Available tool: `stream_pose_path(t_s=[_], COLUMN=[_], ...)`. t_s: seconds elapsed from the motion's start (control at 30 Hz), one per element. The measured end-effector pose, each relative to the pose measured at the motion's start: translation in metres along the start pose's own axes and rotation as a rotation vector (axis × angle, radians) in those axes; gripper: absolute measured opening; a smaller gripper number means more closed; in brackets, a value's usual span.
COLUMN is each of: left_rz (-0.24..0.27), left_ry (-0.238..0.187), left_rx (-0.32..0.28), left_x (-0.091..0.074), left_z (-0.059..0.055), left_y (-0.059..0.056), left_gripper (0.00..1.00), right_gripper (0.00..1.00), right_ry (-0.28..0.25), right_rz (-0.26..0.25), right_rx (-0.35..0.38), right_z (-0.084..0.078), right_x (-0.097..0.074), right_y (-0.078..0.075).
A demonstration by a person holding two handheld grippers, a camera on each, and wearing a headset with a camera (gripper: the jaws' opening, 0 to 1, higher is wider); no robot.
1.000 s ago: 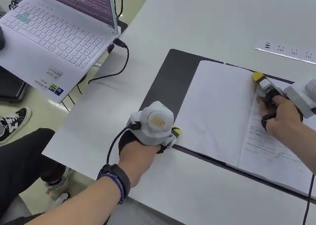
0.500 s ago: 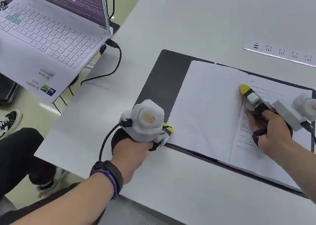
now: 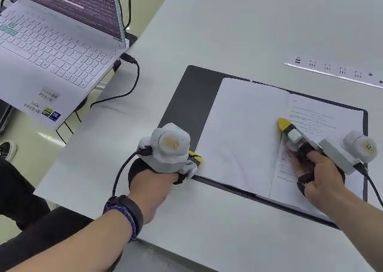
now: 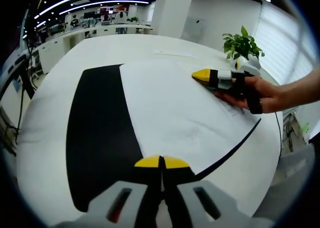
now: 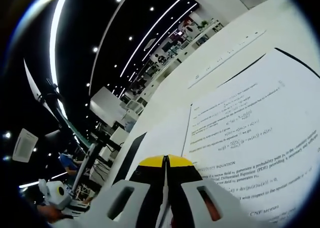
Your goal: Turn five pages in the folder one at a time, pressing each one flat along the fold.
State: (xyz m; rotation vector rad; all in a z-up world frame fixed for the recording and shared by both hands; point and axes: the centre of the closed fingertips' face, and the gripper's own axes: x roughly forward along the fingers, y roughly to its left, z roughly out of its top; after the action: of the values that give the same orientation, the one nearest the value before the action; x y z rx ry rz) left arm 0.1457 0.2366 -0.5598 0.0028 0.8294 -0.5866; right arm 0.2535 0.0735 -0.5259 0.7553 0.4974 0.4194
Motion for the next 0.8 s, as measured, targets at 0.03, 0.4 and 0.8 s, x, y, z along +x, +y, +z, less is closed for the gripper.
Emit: stream_pose_path(t_s=[0.03,0.4,0.8], left_rz=[0.0,0.0,0.001], left_ry=[0.001,0.002,0.005], left_rx=[-0.001,-0.012,-0.005], left_x=[0.0,0.0,0.0], left_z=[0.0,0.0,0.0], left_y=[0.0,0.0,-0.001], left_gripper=[0.0,0.0,0.0], right_gripper=[0.0,0.0,0.0], right_ry=[0.002,0.006,0.026], right_rz=[0.005,0.044,0.067], right_rx=[-0.008,0.013,0.036], right_z=[-0.003,-0.025,-0.044], right_x=[-0.003,-0.026,-0.045], right_y=[0.002,0.009,0.008])
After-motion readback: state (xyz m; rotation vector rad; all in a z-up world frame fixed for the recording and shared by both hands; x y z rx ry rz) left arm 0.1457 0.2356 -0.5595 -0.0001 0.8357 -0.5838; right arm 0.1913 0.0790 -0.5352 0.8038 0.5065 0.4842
